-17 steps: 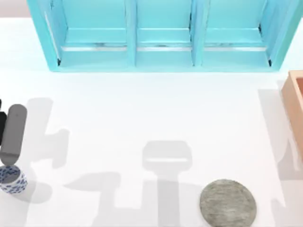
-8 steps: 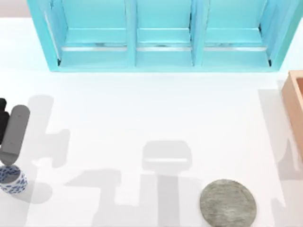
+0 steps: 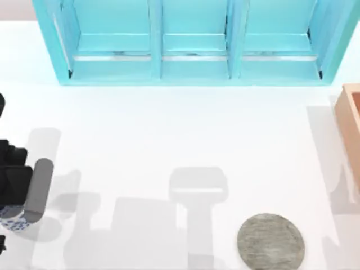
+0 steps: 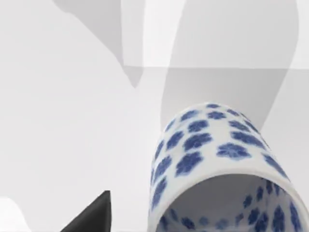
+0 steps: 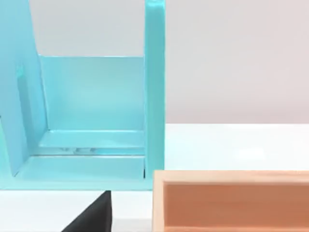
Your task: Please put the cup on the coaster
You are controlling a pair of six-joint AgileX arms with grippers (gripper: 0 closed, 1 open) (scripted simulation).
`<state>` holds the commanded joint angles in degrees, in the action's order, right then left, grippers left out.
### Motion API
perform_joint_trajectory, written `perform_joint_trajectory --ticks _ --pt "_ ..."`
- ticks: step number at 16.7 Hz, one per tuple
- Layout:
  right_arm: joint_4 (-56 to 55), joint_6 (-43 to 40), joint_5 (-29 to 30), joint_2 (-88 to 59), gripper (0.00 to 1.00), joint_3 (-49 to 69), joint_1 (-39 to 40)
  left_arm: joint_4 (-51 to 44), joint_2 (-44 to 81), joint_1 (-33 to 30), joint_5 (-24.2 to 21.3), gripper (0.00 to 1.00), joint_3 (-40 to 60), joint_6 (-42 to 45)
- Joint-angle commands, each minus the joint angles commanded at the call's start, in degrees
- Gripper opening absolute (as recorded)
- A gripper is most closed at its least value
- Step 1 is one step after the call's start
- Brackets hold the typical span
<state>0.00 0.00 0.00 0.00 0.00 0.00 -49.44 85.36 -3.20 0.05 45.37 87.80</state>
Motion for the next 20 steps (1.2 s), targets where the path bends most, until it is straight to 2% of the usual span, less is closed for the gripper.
perform_joint_trajectory --ticks 6,19,20 --pt "0.0 0.0 0.0 0.0 1.0 0.0 0.0 3.2 1.2 0.1 0.0 1.0 -2.6 0.2" --pt "0.0 0.0 0.0 0.0 1.0 0.0 0.0 3.2 1.2 0.1 0.0 0.02 -2.6 0.2" --pt "0.0 0.0 0.0 0.0 1.0 0.0 0.0 3.2 1.2 0.1 0.0 0.0 -2.6 0.2"
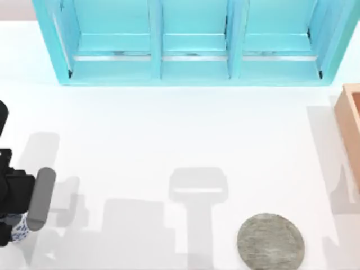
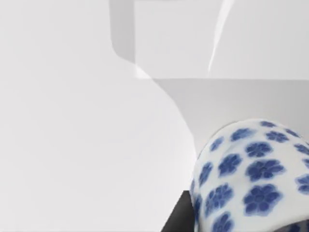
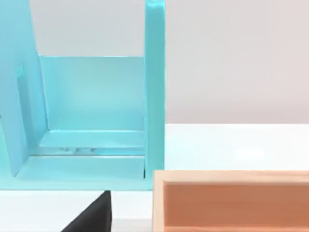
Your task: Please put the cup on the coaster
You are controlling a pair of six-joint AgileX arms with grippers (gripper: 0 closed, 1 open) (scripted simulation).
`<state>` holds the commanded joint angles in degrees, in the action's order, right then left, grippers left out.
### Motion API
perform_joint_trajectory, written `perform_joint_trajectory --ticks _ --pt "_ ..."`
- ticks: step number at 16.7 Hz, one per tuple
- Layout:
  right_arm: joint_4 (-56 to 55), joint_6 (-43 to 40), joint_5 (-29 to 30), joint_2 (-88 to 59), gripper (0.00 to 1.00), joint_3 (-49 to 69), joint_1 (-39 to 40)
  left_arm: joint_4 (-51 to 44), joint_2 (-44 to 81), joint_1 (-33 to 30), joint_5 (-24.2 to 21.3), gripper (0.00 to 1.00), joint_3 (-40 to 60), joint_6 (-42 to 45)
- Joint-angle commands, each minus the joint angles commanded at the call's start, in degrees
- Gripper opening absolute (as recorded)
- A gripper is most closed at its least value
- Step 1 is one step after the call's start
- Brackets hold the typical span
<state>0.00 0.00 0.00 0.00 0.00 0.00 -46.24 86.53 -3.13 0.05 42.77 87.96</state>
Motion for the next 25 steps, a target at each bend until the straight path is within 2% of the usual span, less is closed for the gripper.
perform_joint_trajectory --ticks 9,13,18,25 --pt "0.0 0.0 0.0 0.0 1.0 0.0 0.0 0.0 -0.1 0.0 0.0 0.0 0.0 0.1" --pt "0.0 0.0 0.0 0.0 1.0 0.0 0.0 -1.7 2.4 -2.4 0.0 0.0 3.4 -4.9" --pt "0.0 0.0 0.0 0.0 1.0 0.0 0.0 -6.8 9.9 -9.9 0.0 0.0 14.4 -21.5" --pt "0.0 0.0 0.0 0.0 1.0 0.0 0.0 -16.7 24.5 -24.6 0.0 0.0 35.9 -55.1"
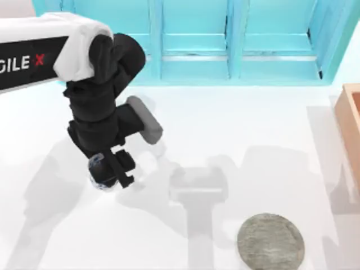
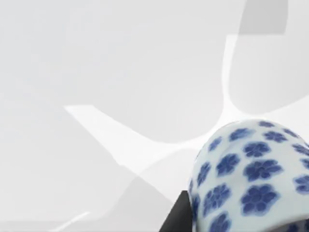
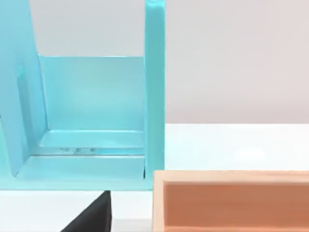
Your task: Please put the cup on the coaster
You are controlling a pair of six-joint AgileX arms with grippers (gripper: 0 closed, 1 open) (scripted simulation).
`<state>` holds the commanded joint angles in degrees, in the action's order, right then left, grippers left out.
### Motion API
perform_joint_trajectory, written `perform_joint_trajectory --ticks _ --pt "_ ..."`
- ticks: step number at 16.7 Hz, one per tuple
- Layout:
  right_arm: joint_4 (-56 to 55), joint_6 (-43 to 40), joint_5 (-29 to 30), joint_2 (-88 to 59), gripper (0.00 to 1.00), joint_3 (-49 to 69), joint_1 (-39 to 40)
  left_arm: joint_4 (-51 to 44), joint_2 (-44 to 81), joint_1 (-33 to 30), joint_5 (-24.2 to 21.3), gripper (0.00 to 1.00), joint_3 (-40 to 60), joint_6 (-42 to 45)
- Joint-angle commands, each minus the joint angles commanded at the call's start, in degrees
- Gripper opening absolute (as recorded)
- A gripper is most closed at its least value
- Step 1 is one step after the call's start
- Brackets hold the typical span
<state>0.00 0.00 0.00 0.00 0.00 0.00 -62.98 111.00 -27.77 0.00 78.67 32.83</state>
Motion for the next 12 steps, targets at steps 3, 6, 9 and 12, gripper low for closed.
perform_joint_trajectory --ticks 3,6,9,12 --pt "0.0 0.0 0.0 0.0 1.0 0.0 0.0 -4.2 5.9 -7.0 -0.1 0.0 9.6 -16.9" --pt "0.0 0.0 0.0 0.0 1.0 0.0 0.0 -8.0 11.0 -13.9 -0.2 0.0 18.9 -34.6" --pt "0.0 0.0 0.0 0.0 1.0 0.0 0.0 -11.2 15.3 -20.5 -0.2 0.0 27.5 -52.1" --pt "0.0 0.0 0.0 0.0 1.0 0.0 0.0 -13.9 18.6 -26.5 -0.3 0.0 35.0 -68.2"
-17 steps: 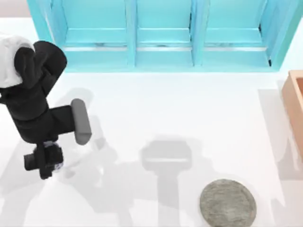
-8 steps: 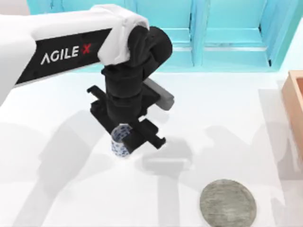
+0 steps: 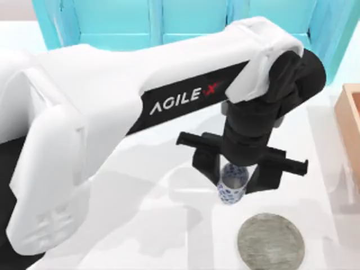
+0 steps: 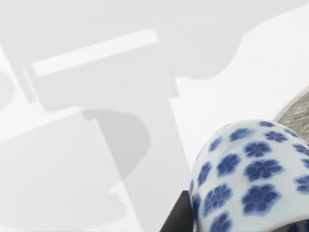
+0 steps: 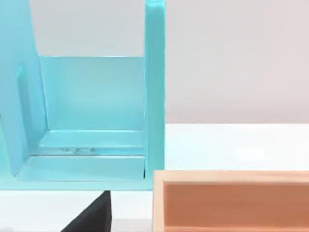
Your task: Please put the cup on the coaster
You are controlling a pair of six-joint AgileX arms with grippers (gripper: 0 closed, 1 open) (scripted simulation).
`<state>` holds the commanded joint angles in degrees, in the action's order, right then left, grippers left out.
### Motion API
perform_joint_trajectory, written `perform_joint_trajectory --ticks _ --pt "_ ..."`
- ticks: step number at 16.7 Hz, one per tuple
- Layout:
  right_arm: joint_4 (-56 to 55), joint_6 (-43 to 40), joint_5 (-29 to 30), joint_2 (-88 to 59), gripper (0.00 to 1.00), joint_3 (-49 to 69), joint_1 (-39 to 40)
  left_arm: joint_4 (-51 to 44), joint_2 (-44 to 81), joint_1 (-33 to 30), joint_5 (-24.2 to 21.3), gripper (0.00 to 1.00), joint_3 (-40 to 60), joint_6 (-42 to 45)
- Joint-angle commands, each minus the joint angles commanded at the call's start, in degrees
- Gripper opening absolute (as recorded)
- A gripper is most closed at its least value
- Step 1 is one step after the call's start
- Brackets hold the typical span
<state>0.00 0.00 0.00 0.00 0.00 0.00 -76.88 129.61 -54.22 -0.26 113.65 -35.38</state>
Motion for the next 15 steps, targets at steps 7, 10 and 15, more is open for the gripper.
perform_joint_trajectory --ticks 7,10,15 --pt "0.0 0.0 0.0 0.0 1.0 0.0 0.0 -3.9 4.9 -8.9 0.0 0.0 11.2 -24.6" --pt "0.0 0.0 0.0 0.0 1.0 0.0 0.0 -4.2 5.2 -9.7 0.0 0.0 12.2 -26.7" --pt "0.0 0.0 0.0 0.0 1.0 0.0 0.0 -3.9 5.1 -9.4 0.0 0.0 11.9 -26.6"
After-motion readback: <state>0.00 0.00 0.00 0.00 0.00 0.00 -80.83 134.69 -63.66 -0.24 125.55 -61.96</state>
